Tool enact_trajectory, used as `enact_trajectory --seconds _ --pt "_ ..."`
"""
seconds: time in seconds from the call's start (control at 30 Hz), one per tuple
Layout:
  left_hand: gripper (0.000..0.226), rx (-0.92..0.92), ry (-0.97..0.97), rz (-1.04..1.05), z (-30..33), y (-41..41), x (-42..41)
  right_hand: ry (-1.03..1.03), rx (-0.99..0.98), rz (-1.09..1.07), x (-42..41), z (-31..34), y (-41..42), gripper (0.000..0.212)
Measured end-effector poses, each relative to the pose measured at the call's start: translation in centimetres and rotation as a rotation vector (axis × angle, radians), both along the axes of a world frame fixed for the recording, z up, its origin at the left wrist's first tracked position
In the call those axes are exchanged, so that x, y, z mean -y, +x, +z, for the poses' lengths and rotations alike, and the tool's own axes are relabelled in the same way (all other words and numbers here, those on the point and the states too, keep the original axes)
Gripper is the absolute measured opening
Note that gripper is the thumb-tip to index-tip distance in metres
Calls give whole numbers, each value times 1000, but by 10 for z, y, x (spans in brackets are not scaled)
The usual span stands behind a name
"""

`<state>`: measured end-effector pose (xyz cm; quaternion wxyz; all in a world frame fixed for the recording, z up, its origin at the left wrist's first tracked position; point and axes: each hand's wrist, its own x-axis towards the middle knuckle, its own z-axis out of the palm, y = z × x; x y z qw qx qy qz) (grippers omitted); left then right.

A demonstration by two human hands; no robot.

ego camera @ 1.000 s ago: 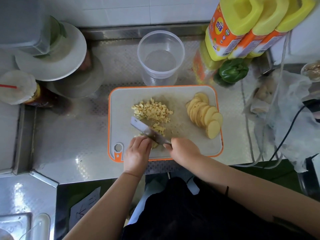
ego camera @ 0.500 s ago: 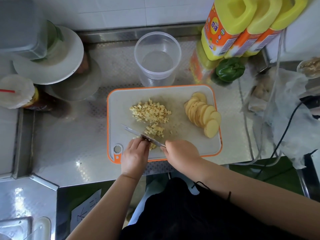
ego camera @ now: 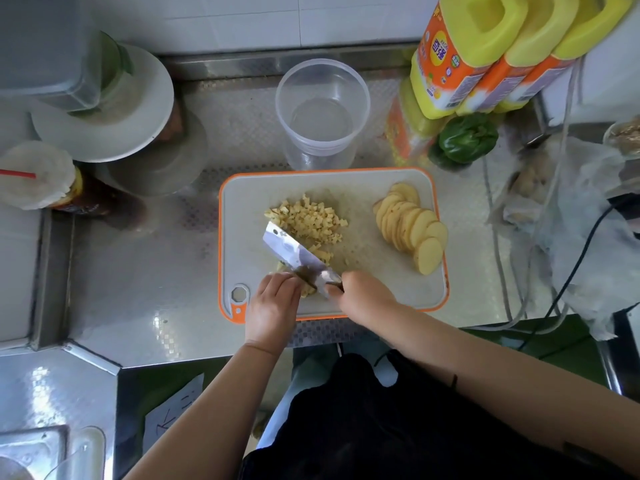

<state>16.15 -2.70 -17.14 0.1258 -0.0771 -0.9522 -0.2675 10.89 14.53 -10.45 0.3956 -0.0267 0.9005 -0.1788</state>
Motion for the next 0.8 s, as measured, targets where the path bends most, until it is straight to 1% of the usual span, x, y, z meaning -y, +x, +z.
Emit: enact_trajectory --seconds 0.03,0.1,0.23,0.3,0.4,0.63,0.8 --pt "20 -3 -4 0 1 0 0 -36 28 -41 -2 -2 -4 40" --pt "20 1 -5 12 3 -1 0 -53 12 -37 -6 -1 -6 39" --pt "19 -17 23 29 7 2 2 20 -151 133 -9 14 1 41" --pt "17 -17 20 23 7 5 1 26 -224 200 -9 20 6 38" --pt "16 16 -8 21 5 7 0 40 -279 280 -4 24 14 33" --pt "23 45 27 17 3 3 0 71 -267 291 5 18 15 34" --pt "12 47 52 37 -1 3 1 80 -222 239 12 8 18 36"
